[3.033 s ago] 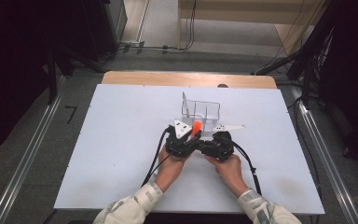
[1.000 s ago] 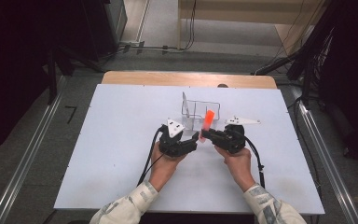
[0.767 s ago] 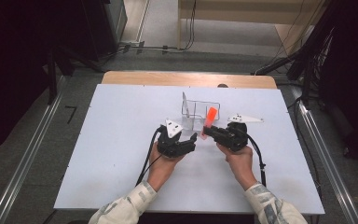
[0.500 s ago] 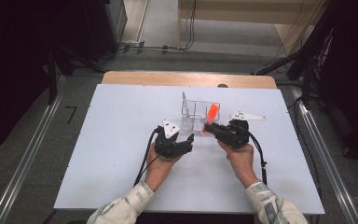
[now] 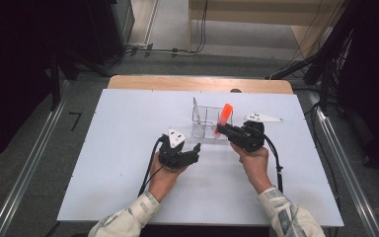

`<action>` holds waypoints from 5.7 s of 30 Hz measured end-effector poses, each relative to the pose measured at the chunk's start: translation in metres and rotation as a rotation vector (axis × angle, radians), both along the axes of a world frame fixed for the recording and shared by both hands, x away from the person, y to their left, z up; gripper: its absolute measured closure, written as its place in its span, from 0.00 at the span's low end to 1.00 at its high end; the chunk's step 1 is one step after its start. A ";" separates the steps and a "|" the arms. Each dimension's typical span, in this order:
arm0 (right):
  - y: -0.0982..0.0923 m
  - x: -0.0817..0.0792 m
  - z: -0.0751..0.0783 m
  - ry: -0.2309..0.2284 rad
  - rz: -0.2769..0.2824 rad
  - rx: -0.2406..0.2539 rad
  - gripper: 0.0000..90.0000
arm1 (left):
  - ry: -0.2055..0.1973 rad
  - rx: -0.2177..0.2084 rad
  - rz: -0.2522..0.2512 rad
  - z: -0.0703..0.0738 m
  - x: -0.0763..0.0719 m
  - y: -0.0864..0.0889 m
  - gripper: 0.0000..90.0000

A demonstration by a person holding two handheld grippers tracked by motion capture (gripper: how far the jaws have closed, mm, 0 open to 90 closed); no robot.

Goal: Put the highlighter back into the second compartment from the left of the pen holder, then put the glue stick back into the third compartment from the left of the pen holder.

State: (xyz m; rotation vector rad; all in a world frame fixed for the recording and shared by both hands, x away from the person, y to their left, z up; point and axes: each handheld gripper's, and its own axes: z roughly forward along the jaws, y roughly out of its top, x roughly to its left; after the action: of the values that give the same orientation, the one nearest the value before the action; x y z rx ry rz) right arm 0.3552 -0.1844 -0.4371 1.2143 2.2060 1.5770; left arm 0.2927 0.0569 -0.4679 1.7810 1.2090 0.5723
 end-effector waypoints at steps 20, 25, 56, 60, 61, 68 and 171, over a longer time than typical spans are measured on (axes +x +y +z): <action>0.000 0.022 0.009 -0.046 -0.072 0.029 0.83 | 0.021 0.008 0.000 -0.004 -0.001 0.004 0.34; 0.003 0.027 0.010 -0.051 -0.084 0.022 0.83 | 0.020 0.007 -0.002 -0.003 -0.001 0.005 0.34; 0.023 0.043 -0.014 -0.005 -0.084 -0.078 0.76 | 0.029 0.013 0.011 -0.007 -0.004 0.016 0.34; 0.023 0.042 -0.013 -0.014 -0.088 -0.077 0.73 | 0.032 0.017 0.013 -0.008 -0.005 0.017 0.34; 0.022 0.042 -0.013 -0.012 -0.089 -0.076 0.71 | 0.032 0.017 0.013 -0.008 -0.005 0.017 0.34; 0.012 0.038 -0.008 -0.013 -0.096 -0.043 0.60 | 0.044 0.010 0.014 -0.009 -0.005 0.019 0.34; -0.046 -0.018 -0.020 -0.043 -0.127 -0.186 0.39 | 0.158 0.131 -0.030 -0.034 -0.024 0.012 0.72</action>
State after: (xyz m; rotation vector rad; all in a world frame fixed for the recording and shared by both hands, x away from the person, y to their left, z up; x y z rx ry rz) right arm 0.3376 -0.2304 -0.4572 1.2270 2.1471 1.3052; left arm 0.2688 0.0687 -0.5023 1.9826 1.2735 0.5107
